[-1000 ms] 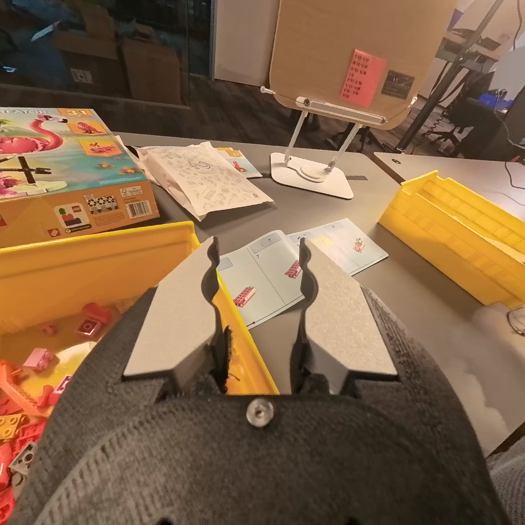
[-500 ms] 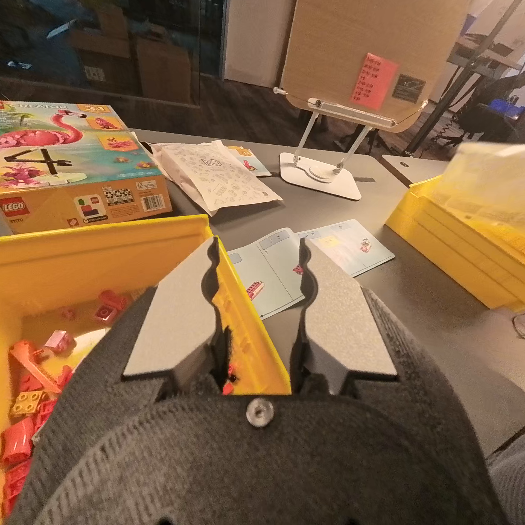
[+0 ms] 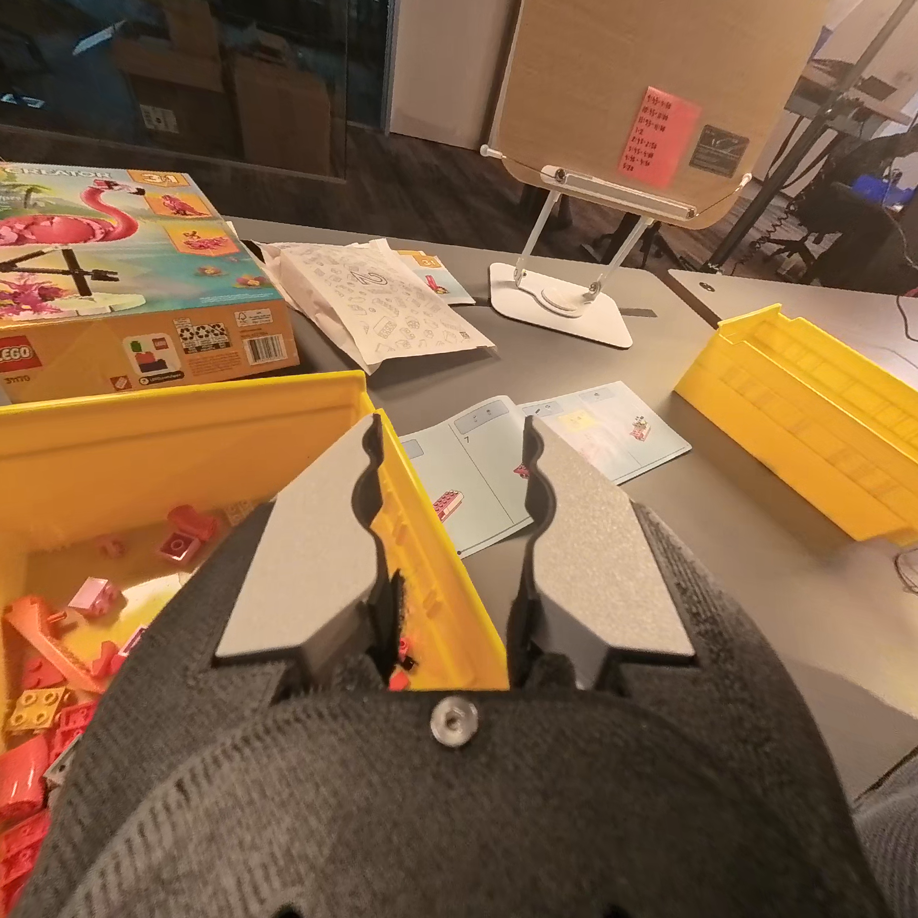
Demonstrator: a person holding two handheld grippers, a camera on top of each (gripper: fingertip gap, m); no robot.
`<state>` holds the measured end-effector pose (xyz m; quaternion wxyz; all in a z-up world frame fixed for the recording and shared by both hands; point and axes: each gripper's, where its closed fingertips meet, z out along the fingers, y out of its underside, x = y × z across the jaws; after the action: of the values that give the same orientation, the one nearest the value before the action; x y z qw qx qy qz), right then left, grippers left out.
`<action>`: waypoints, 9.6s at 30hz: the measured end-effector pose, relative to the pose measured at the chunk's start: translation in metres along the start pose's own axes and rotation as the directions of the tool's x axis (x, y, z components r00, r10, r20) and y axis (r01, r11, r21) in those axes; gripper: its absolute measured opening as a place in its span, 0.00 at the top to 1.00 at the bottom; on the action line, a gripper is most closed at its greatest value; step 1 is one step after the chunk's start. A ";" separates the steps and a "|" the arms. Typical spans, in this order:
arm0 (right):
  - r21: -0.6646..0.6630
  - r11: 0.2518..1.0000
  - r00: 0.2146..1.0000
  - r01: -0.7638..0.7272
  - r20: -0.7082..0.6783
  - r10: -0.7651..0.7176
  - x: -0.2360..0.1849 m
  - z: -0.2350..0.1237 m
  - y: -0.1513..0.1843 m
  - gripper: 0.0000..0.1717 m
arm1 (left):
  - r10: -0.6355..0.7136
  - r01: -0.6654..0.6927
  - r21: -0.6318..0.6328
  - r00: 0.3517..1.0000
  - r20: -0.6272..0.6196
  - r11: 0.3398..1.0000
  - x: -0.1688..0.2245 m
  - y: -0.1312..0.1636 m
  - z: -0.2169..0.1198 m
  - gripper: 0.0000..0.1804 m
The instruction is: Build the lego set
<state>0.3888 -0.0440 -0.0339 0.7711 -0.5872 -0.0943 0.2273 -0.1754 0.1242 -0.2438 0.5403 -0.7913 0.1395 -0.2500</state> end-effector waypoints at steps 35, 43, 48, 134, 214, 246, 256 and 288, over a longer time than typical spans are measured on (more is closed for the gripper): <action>-0.582 0.730 0.829 0.359 -0.160 -0.535 -0.059 0.056 0.194 0.52 | -0.030 0.037 -0.042 0.988 0.153 0.998 -0.112 0.011 -0.084 0.72; -0.279 0.924 0.966 0.260 0.082 -0.247 -0.181 0.162 0.289 0.57 | 0.157 -0.146 -0.506 0.987 -0.022 0.850 -0.108 0.071 -0.028 0.76; -0.142 0.857 0.868 0.496 0.062 -0.492 -0.204 0.201 0.348 0.63 | 0.206 -0.257 -0.618 0.966 -0.155 0.743 -0.102 0.087 -0.003 0.76; -0.079 0.895 0.897 0.440 0.089 -0.433 -0.204 0.208 0.357 0.73 | -0.225 0.184 -0.716 0.974 0.039 0.673 -0.108 0.101 -0.036 0.63; -0.086 0.919 0.922 0.384 0.081 -0.377 -0.200 0.210 0.357 0.73 | 0.404 -0.256 -0.833 0.914 -0.043 0.490 -0.166 0.087 -0.050 0.83; -0.092 0.927 0.930 0.364 0.091 -0.357 -0.201 0.214 0.360 0.73 | 0.391 -0.365 -0.898 0.885 -0.253 0.245 -0.164 0.117 -0.004 1.00; -0.094 0.929 0.933 0.357 0.091 -0.349 -0.201 0.215 0.360 0.73 | 0.164 -0.349 -0.931 0.930 -0.329 0.105 -0.134 0.147 -0.035 1.00; -0.100 0.931 0.935 0.351 0.091 -0.343 -0.200 0.214 0.360 0.74 | 0.273 -0.579 -0.672 0.814 -0.513 0.462 -0.074 0.135 0.008 1.00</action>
<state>0.0378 0.1231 -0.2884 0.7603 -0.5959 -0.2373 0.1026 -0.2258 0.1157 -0.3893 0.1349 -0.8298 0.5223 -0.1426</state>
